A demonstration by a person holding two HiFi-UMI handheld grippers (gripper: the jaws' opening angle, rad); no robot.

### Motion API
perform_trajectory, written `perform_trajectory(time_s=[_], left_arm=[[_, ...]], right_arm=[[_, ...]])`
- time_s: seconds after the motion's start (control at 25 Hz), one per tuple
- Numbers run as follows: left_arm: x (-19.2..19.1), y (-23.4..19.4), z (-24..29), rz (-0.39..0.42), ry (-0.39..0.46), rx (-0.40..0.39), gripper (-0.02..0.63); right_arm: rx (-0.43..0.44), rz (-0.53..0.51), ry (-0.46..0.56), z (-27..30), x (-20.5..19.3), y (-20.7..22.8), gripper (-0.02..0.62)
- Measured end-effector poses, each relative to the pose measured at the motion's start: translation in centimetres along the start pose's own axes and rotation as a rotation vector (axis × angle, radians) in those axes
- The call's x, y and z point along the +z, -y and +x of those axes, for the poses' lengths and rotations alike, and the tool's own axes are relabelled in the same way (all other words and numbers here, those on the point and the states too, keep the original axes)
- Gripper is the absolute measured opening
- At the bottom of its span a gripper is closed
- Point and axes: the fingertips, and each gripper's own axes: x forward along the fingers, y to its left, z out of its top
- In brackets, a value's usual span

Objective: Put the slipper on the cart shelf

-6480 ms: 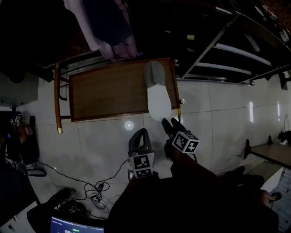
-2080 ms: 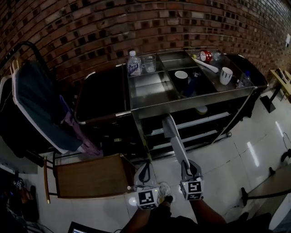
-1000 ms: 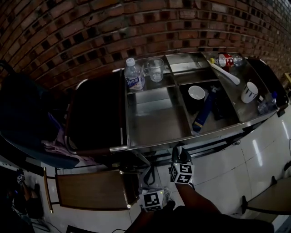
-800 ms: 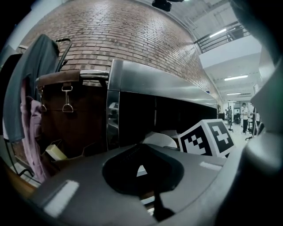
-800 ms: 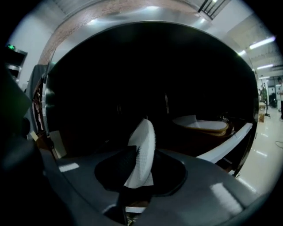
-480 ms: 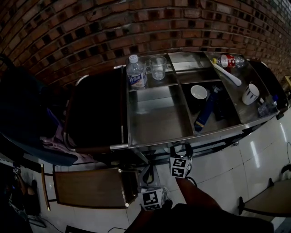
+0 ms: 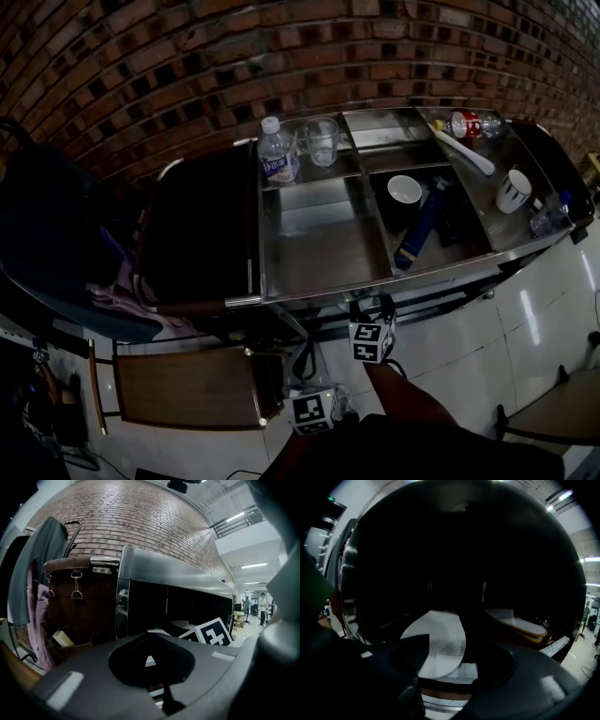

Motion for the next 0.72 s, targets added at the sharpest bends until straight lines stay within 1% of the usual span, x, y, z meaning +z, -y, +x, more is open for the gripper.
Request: perform_trajectory(time_s=[0.08, 0.2, 0.32, 0.4, 0.48, 0.52, 0.64, 0.72], left_arm=[[0.2, 0.3, 0.0, -0.005, 0.004, -0.003, 0.017], [0.3, 0.8, 0.0, -0.008, -0.002, -0.015, 0.017], [1.7, 1.5, 0.2, -0.004, 0.034, -0.027, 0.017], [2.3, 1.9, 0.3, -0.001, 0.049, -0.033, 0.017], [2.6, 2.1, 0.2, 0.004, 0.056, -0.036, 0.017], [2.8, 2.3, 0.0, 0.004, 0.06, -0.036, 0.017], [3.8, 3.0, -0.9, -0.012, 0.088, -0.038, 0.017], [4.6, 3.7, -1.8, -0.014, 0.113, -0.047, 0.017]], right_arm=[[0.019, -0.012, 0.042, -0.6, 1.1, 0.1, 0.285], [0.056, -0.053, 0.145, -3.1, 4.1, 0.5, 0.285], [0.119, -0.085, 0.224, -6.7, 6.4, 1.0, 0.285], [0.164, -0.091, 0.248, -9.3, 7.3, 1.0, 0.28], [0.192, -0.085, 0.265, -11.9, 7.9, 1.0, 0.234], [0.197, -0.084, 0.274, -13.1, 8.0, 1.1, 0.223], [0.192, -0.083, 0.296, -16.1, 8.3, 1.5, 0.152], [0.183, -0.08, 0.304, -17.6, 8.3, 1.7, 0.093]])
